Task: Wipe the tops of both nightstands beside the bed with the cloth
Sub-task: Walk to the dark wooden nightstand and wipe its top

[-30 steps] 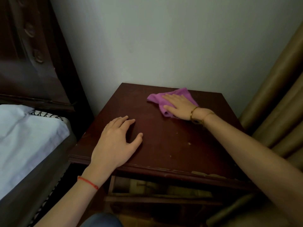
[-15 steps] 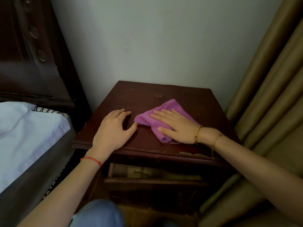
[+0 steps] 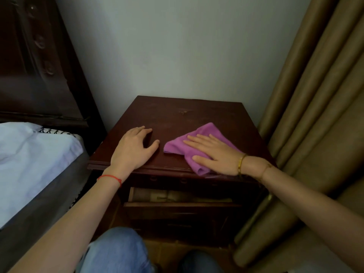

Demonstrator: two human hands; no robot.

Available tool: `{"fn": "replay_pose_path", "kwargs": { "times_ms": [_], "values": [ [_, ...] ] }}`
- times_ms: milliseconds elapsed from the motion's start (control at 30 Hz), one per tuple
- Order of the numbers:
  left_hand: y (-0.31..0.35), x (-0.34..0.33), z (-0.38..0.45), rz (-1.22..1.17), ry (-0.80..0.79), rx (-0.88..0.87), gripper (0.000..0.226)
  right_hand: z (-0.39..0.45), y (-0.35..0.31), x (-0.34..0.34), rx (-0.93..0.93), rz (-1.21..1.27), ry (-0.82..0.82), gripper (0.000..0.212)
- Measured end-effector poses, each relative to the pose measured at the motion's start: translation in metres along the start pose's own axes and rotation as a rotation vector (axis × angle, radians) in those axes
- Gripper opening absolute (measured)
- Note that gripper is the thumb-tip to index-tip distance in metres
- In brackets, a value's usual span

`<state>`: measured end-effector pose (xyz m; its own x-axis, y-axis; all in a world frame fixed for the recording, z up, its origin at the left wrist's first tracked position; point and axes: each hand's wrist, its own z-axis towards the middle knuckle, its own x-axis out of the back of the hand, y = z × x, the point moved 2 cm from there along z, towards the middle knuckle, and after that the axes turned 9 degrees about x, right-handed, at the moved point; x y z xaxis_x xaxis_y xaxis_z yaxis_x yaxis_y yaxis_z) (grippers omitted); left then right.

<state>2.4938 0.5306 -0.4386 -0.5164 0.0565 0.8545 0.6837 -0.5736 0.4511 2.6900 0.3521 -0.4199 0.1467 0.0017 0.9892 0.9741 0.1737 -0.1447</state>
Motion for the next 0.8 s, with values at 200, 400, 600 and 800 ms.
{"fn": "replay_pose_path", "kwargs": {
  "times_ms": [200,400,600,800],
  "values": [
    [0.000,0.001,-0.001,0.003,-0.016,0.005,0.060,-0.005,0.050,0.009,-0.333,-0.077,-0.008,0.057],
    [0.001,0.001,-0.001,0.004,-0.015,-0.001,0.060,-0.022,0.003,-0.004,-0.071,-0.019,0.002,0.061],
    [0.001,0.002,-0.001,0.004,-0.027,0.000,0.061,-0.029,0.052,0.012,-0.412,-0.065,0.012,0.058],
    [0.002,0.003,-0.002,0.009,-0.019,0.001,0.060,-0.048,0.005,-0.006,-0.150,-0.019,0.031,0.072]
  ]
}}
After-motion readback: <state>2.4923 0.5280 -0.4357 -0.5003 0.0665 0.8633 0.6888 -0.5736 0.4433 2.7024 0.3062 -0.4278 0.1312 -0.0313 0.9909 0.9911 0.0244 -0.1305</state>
